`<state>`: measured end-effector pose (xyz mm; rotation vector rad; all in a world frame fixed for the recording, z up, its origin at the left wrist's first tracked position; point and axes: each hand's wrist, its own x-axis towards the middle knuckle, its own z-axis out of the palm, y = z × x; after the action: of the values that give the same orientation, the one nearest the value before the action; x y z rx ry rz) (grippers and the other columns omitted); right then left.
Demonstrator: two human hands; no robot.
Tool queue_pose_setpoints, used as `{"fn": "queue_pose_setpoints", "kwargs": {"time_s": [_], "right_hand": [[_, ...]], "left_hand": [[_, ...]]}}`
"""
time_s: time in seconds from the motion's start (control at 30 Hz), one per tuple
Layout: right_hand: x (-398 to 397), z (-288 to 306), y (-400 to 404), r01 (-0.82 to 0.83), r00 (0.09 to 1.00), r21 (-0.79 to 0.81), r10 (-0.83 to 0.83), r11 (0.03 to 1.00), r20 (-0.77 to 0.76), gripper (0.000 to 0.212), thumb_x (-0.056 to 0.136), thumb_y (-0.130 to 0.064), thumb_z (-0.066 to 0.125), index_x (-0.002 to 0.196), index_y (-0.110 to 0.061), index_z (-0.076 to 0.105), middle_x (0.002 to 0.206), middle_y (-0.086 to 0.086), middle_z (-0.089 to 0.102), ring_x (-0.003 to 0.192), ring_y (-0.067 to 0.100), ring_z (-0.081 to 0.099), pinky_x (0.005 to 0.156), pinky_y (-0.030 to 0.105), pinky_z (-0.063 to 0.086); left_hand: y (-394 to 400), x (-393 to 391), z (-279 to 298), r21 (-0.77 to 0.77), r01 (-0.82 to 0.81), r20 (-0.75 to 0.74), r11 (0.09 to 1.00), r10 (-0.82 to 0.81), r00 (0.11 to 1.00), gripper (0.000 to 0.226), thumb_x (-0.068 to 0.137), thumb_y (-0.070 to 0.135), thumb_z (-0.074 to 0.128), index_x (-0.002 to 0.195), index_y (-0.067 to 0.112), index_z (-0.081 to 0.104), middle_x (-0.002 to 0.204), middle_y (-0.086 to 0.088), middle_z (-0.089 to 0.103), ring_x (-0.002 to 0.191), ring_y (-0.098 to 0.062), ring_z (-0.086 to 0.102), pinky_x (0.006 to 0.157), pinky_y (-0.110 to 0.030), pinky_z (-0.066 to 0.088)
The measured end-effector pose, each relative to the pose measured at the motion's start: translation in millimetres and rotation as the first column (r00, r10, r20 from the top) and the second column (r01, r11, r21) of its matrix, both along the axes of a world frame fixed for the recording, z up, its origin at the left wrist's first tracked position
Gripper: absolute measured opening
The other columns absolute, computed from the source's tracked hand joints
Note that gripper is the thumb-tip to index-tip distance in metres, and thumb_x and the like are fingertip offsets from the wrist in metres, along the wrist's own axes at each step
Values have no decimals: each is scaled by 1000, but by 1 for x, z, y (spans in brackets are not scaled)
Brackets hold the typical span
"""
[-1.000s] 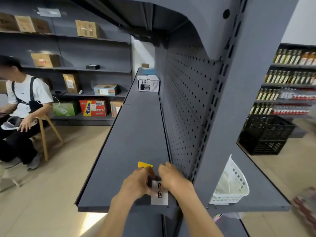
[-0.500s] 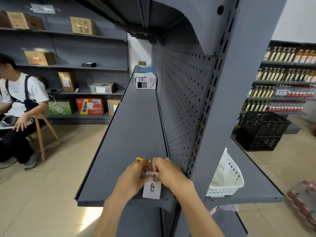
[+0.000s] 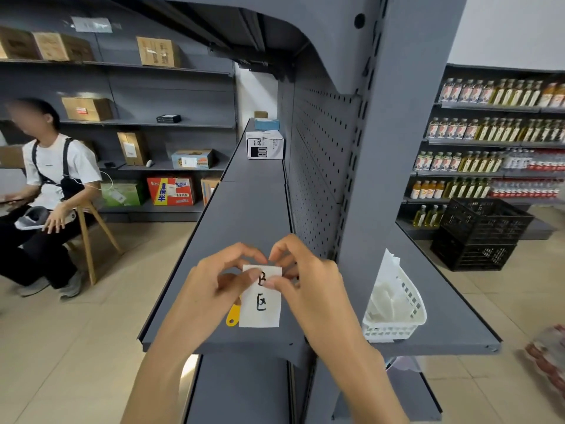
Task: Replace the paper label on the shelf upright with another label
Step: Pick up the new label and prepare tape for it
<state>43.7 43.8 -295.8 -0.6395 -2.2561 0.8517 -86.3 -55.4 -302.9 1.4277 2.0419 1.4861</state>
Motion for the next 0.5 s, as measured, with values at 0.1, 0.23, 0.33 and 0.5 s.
{"fn": "queue_pose_setpoints", "kwargs": {"time_s": [0.1, 0.23, 0.33, 0.5], "right_hand": [[15, 8, 0, -19, 997, -79, 13, 997, -73, 28, 83, -9, 74, 92, -28, 55, 80, -8, 71, 73, 6, 65, 70, 24, 55], [39, 15, 4, -50, 990, -149, 29, 988, -140, 25, 84, -5, 73, 91, -25, 59, 77, -7, 71, 75, 5, 66, 66, 10, 48], [52, 17, 13, -51, 988, -152, 28, 987, -149, 24, 84, -4, 72, 91, -23, 61, 77, -6, 72, 74, 3, 66, 63, 9, 47], [72, 18, 29, -54, 995, -101, 46, 993, -87, 27, 83, -2, 71, 90, -26, 61, 81, -4, 73, 78, 6, 65, 64, 9, 45]], "left_hand": [[-2, 11, 8, 35, 21, 15, 999, -22, 1000, 20, 96, 8, 61, 92, 24, 71, 85, 2, 75, 81, -12, 72, 53, -18, 51], [1, 30, 16, 46, 56, 43, 997, -58, 997, 16, 94, 7, 63, 92, 19, 73, 82, 5, 77, 64, -6, 66, 54, -14, 50], [6, 43, 20, 24, 57, 11, 998, -58, 998, 17, 95, 11, 63, 88, 23, 73, 79, 13, 76, 67, 1, 65, 56, -11, 48], [17, 64, 25, -17, 27, -92, 999, -28, 995, 19, 94, 21, 64, 79, 29, 73, 79, 11, 76, 73, 0, 70, 61, -12, 48]]}}
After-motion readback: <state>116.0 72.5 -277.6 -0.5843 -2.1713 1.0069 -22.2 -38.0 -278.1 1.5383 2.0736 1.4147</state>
